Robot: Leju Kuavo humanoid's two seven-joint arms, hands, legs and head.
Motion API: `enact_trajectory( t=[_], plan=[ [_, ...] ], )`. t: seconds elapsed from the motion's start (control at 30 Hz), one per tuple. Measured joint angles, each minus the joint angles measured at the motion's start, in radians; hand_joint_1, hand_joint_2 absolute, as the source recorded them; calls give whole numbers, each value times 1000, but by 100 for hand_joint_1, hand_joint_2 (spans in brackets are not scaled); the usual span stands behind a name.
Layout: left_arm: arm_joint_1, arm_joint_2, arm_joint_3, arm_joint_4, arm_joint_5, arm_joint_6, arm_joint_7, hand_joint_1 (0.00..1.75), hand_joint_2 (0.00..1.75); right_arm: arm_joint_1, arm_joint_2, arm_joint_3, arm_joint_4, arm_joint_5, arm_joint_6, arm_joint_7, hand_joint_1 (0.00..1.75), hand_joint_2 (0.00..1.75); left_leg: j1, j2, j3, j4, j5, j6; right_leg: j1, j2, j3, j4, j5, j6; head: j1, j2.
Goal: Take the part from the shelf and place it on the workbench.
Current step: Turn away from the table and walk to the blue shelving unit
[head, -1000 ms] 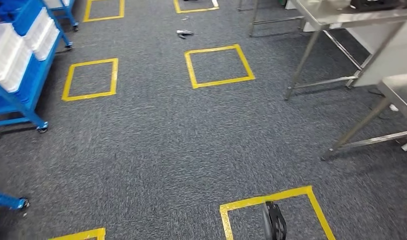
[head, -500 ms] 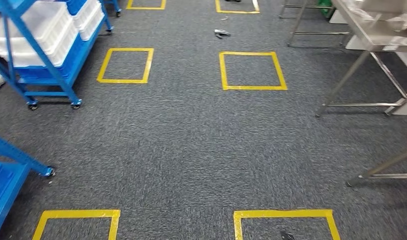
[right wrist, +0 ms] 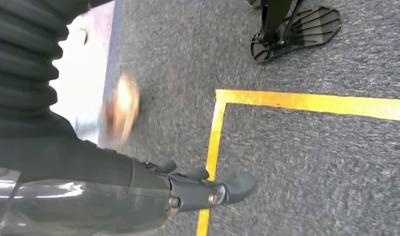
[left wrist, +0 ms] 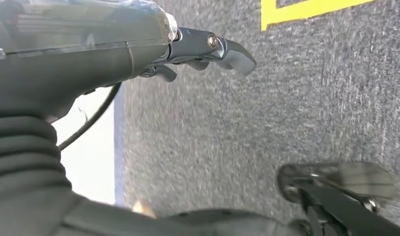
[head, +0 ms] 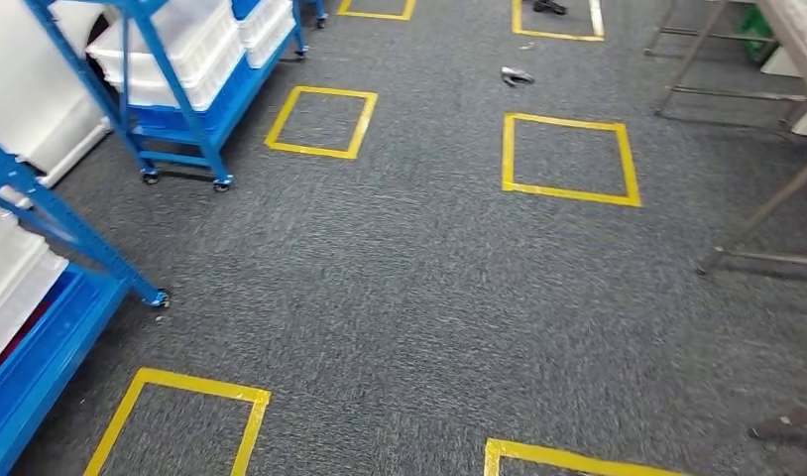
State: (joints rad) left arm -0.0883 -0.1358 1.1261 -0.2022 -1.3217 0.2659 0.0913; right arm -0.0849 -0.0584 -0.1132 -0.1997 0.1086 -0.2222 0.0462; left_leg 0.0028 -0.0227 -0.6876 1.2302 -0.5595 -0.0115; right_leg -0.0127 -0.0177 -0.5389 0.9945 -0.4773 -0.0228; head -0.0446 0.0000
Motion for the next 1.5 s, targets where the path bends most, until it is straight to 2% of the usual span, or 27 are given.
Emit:
enact_trajectory(
  t=[0.03, 0.07, 0.1, 0.17, 0.23, 0.27, 0.33, 0.4, 0.47, 0.53, 0.57, 0.6, 0.63, 0.7, 0.77, 0.83, 0.87, 0.93, 0.97, 1.03, 1.07, 1.1, 1.13, 1.2, 1.27, 1.33, 1.5],
  plan=[
    [-1, 0, 0, 0, -1, 0, 1, 0, 175, 0, 0, -2, 0, -1, -1, 0, 0, 175, 3, 7, -20, 44, -13, -3, 1, -17, 0, 0, -1, 0, 0, 0],
    [-1, 0, 0, 0, -1, -1, 3, 0, 175, -1, 0, -4, 1, -1, -2, 0, 0, 175, 6, 12, -24, 55, -9, -6, 1, -32, 0, 1, -2, 1, 0, 0],
    [0, 0, 1, 0, 0, -1, 5, 0, 175, -2, 0, -7, 1, -2, -3, 0, 0, 175, 8, 18, -7, 26, 13, -8, 1, -46, 1, 2, -3, 3, 0, 0],
    [0, 0, 2, 0, 2, -1, 9, 0, 175, -3, 1, -10, 1, -3, -4, 0, 0, 175, 9, 55, 67, -108, 70, -8, 2, -71, 4, 6, -9, 10, 0, 0],
    [-3, 1, 5, 0, 6, 0, 11, 0, 175, -3, 2, -13, 2, -4, -3, 1, 0, 175, 4, 85, 118, -205, 98, 1, 6, -92, 7, 12, -16, 21, 2, 0],
    [-3, 1, 7, 0, 9, 0, 11, 0, 175, -3, 2, -14, 2, -4, -3, 1, 0, 175, 1, 88, 124, -219, 98, 7, 7, -101, 9, 14, -18, 26, 3, 0],
    [1, 2, 13, 0, 14, 1, 10, 0, 175, -8, 4, -15, 2, -4, -1, 3, 0, 175, -1, 65, 122, -221, 103, 20, 4, -112, 13, 15, -21, 38, 5, 0],
    [3, 5, 17, 0, 18, 2, 8, 0, 175, -11, 6, -16, 2, -5, 2, 4, 0, 175, 0, 45, 124, -229, 109, 34, -3, -73, 5, 46, -49, 48, 7, 0],
    [-1, 7, 18, 0, 19, 3, 8, 0, 175, -8, 7, -20, 2, -8, 3, 6, 0, 175, 0, 24, 124, -232, 115, 43, -6, -13, -41, 150, -113, 52, 9, 0],
    [-3, 8, 19, 0, 20, 2, 8, 0, 175, -5, 9, -23, 4, -12, 4, 7, 0, 175, -4, -3, 121, -231, 118, 47, -7, 9, -101, 270, -159, 51, 10, 0],
    [-2, 8, 20, 0, 21, 0, 7, 0, 175, -4, 9, -25, 4, -13, 4, 8, 0, 175, -5, -18, 120, -230, 118, 47, -6, 12, -114, 292, -155, 49, 10, 0],
    [0, 9, 21, 0, 22, -1, 7, 0, 175, -4, 10, -26, 5, -14, 4, 8, 0, 175, -6, -33, 121, -229, 119, 46, -6, 16, -109, 275, -131, 47, 10, 0],
    [1, 9, 22, 0, 24, -3, 4, 0, 175, -5, 11, -28, 5, -14, 4, 8, 0, 175, -6, -47, 121, -228, 119, 45, -7, 23, -87, 222, -93, 43, 10, 0],
    [0, 10, 24, 0, 29, -5, -3, 0, 175, -5, 11, -32, 6, -14, 4, 7, 0, 175, -6, -72, 120, -224, 120, 41, -7, 69, -30, 90, -30, 35, 10, 0],
    [-2, 10, 25, 0, 33, -6, -13, 0, 175, -7, 11, -37, 6, -16, 4, 7, 0, 175, -5, -95, 113, -223, 122, 30, -4, 98, -5, 27, -12, 30, 9, 0],
    [0, 11, 29, 0, 36, -7, -21, 0, 175, -11, 12, -41, 7, -20, 4, 9, 0, 175, -3, -118, 108, -225, 127, 16, -3, 78, -2, 18, -10, 23, 9, 0],
    [2, 12, 31, 0, 36, -8, -23, 0, 175, -14, 14, -43, 7, -23, 4, 11, 0, 175, -3, -111, 104, -221, 124, 11, -4, 65, 1, 12, -6, 17, 9, 0],
    [3, 16, 35, 0, 36, -11, -26, 0, 175, -15, 17, -49, 7, -30, 2, 17, 0, 175, -5, -60, 75, -163, 85, 2, -6, 37, 5, -1, 0, 3, 6, 0],
    [2, 17, 36, 0, 36, -12, -28, 0, 175, -15, 18, -53, 7, -33, -1, 21, 0, 175, -4, -27, 48, -105, 50, -1, -3, 22, 6, -3, 1, -1, 4, 0],
    [-1, 18, 38, 0, 35, -15, -31, 0, 175, -11, 18, -61, 8, -36, -10, 29, 0, 175, 0, 3, -12, 26, -12, -9, 0, -9, 5, -2, -1, -4, 3, 0],
    [-1, 19, 38, 0, 35, -16, -32, 0, 175, -11, 19, -64, 8, -37, -15, 31, 0, 175, 4, 8, -26, 60, -19, -13, 0, -23, 5, -1, -3, -4, 3, 0],
    [0, 20, 38, 0, 35, -17, -32, 0, 175, -11, 19, -67, 8, -40, -18, 31, 0, 175, 8, 11, -20, 56, -6, -21, -1, -33, 5, 1, -5, -4, 3, 0],
    [1, 22, 38, 0, 34, -17, -32, 0, 175, -12, 19, -71, 8, -44, -20, 30, 0, 175, 14, 15, 6, 11, 23, -30, -3, -41, 5, 4, -7, -2, 3, 0],
    [3, 24, 38, 0, 31, -18, -32, 0, 87, -14, 19, -82, 8, -57, -19, 19, 0, 175, 30, 18, 84, -130, 78, -55, -4, -49, 1, 22, -19, 8, 2, 0],
    [4, 25, 38, 0, 27, -20, -32, 0, 0, -16, 18, -93, 8, -68, -16, 2, 0, 175, 36, 16, 127, -205, 93, -46, -1, -51, -6, 41, -30, 19, 4, 0],
    [4, 25, 38, 0, 26, -21, -31, 0, 0, -15, 18, -101, 7, -72, -15, -9, 0, 175, 30, 15, 129, -206, 90, -25, -1, -49, -8, 45, -31, 24, 7, 0],
    [3, 25, 38, 0, 26, -17, -25, 0, 0, -13, 19, -111, 8, -66, -15, -14, 0, 175, 25, 19, 128, -206, 87, -22, -6, -42, -6, 37, -25, 34, 7, 0]
  ],
)
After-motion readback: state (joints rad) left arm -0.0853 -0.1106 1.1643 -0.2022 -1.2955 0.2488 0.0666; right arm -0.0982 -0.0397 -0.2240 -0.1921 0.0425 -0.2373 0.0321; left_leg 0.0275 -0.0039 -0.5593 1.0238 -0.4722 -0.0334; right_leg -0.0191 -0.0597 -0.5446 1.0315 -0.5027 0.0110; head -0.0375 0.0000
